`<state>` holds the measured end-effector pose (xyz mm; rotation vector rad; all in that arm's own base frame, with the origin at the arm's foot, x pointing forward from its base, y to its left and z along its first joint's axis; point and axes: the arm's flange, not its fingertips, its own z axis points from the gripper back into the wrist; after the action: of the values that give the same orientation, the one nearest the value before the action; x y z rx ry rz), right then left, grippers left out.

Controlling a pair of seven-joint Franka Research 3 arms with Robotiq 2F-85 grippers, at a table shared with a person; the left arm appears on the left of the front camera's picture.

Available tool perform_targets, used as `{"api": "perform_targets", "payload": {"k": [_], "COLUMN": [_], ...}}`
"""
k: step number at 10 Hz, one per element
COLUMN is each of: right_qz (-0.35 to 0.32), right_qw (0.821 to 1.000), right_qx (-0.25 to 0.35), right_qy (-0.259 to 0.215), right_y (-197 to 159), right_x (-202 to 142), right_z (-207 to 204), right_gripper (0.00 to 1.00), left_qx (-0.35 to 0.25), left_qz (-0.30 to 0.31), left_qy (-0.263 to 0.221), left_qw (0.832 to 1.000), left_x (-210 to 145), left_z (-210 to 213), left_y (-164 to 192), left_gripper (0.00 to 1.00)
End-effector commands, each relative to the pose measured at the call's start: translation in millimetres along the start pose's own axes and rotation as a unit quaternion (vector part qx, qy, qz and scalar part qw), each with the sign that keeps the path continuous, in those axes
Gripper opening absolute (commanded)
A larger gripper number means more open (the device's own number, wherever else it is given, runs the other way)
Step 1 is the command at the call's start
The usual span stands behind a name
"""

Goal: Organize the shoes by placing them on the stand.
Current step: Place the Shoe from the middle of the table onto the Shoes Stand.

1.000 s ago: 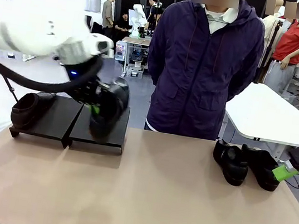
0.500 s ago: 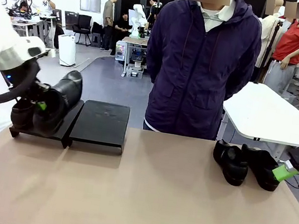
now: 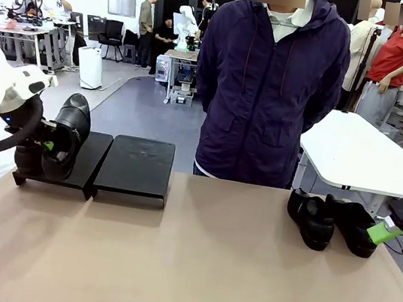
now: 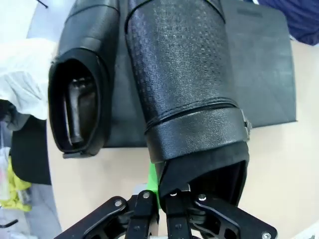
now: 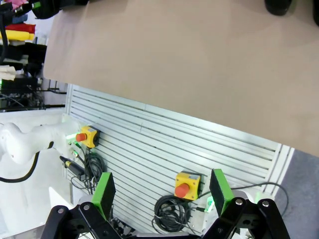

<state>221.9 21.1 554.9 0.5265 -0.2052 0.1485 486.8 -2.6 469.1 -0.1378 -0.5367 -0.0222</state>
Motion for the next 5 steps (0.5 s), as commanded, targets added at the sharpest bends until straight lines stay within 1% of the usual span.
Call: {"api": "perform_targets", "payload": {"k": [1, 2, 3, 4, 5], "right_qz": [0.01, 0.01, 0.01, 0.01, 0.01], "right_qw": [1.0, 1.0, 1.0, 1.0, 1.0], "right_qx": [0.011, 0.011, 0.011, 0.011, 0.011], "right_qy": [0.0, 0.0, 0.0, 0.0, 0.0], "right_y": [-1, -1, -1, -1, -1], "right_x": [0, 0, 0, 0, 0], "right_z": [2, 2, 2, 2, 2], "right_gripper": [1.0, 1.0, 1.0, 1.0, 1.0], "left_qx": [-0.011, -0.011, -0.005, -0.023, -0.032], "left_qz": [-0.015, -0.015, -0.005, -0.044, -0.059], "left_qy": [0.01, 0.01, 0.009, 0.02, 0.017], "left_qw": [1.0, 1.0, 1.0, 0.999, 0.998], "left_x": [-3, -3, -2, 13, 26], "left_z": [18, 18, 4, -6, -15], "left_y": [-6, -6, -5, -2, 1], "left_gripper": [0.0, 0.0, 0.0, 0.0, 0.0]}}
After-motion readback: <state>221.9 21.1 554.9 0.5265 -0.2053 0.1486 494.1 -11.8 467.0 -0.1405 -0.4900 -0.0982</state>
